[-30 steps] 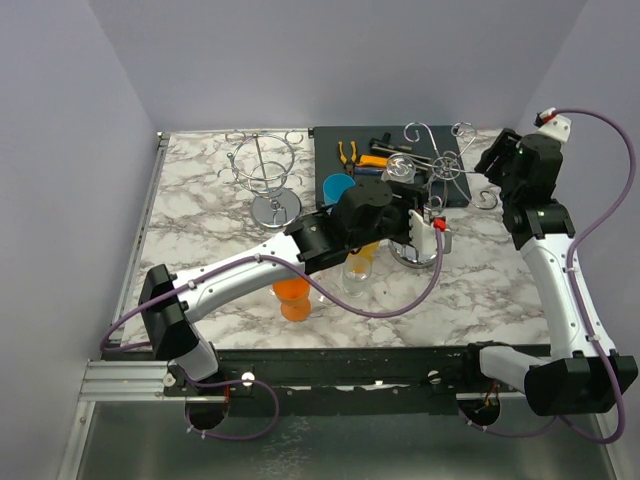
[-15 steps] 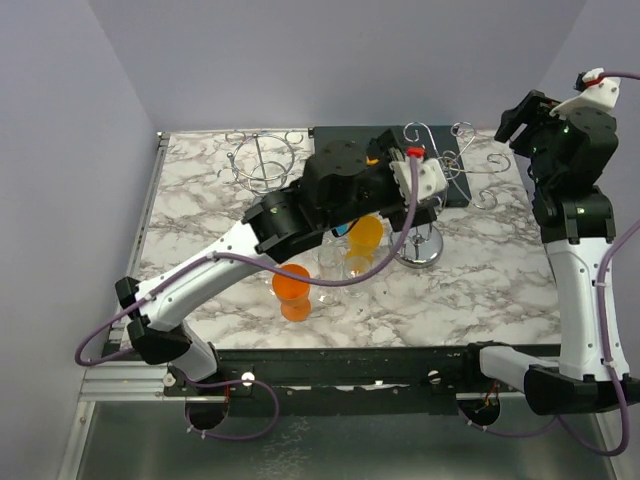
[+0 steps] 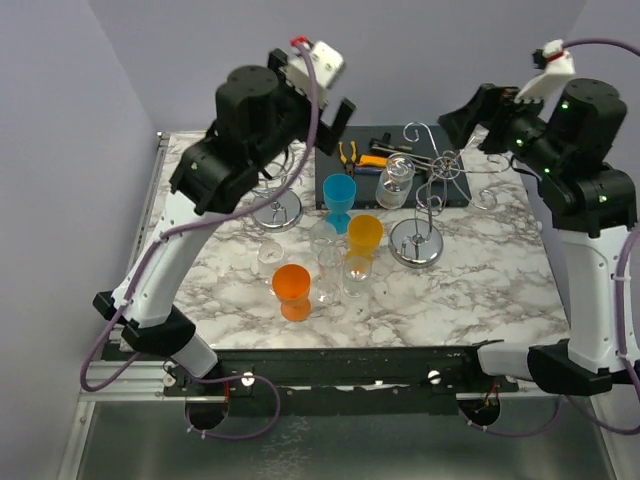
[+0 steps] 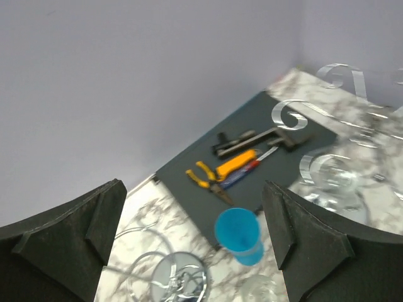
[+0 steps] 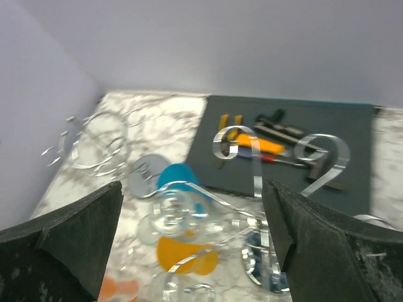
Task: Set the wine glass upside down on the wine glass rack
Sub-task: Pick up the wine glass at the center of the board.
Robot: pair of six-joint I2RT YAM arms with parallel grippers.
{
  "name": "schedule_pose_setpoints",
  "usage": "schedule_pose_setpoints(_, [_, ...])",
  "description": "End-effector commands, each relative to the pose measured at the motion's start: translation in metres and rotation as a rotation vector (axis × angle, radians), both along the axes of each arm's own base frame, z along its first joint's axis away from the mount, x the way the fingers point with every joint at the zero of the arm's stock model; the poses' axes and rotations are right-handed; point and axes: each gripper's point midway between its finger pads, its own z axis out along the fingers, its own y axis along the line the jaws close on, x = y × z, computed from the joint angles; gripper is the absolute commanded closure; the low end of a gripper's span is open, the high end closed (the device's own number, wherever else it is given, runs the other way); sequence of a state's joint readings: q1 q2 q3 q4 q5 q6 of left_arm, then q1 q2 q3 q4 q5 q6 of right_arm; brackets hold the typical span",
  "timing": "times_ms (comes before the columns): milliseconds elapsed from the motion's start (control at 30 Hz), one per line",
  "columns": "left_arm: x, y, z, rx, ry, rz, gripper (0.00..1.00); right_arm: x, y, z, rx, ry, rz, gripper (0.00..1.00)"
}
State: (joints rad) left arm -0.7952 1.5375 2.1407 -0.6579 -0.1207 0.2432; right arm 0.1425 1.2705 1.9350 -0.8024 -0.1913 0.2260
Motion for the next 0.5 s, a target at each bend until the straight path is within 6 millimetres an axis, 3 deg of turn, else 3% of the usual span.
schedule_pose_setpoints(0, [0.034,0.076,-0.017,-0.006,0.163,0.181,0.01,-0.010,0.075,-0.024,-0.041,0.121,0.152,0.00])
schedule_pose_setpoints(67, [0.039,0.095,-0.020,-0.026,0.183,0.212,0.01,-0.012,0.117,-0.030,-0.109,0.135,0.177,0.00])
schedule_pose_setpoints(167, [0.046,0.128,-0.024,-0.060,0.210,0.316,0.01,-0.013,0.151,-0.034,-0.207,0.148,0.152,0.00])
schedule_pose_setpoints(267, [0.045,0.155,-0.032,-0.054,0.235,0.359,0.01,-0.033,0.188,-0.040,-0.247,0.154,0.212,0.00])
schedule_pose_setpoints(333, [0.041,0.164,-0.039,-0.041,0.248,0.355,0.01,-0.047,0.204,-0.051,-0.261,0.179,0.247,0.00])
schedule_pose_setpoints(467, [0.033,0.175,-0.064,-0.026,0.311,0.351,0.01,-0.080,0.225,-0.091,-0.250,0.275,0.331,0.00])
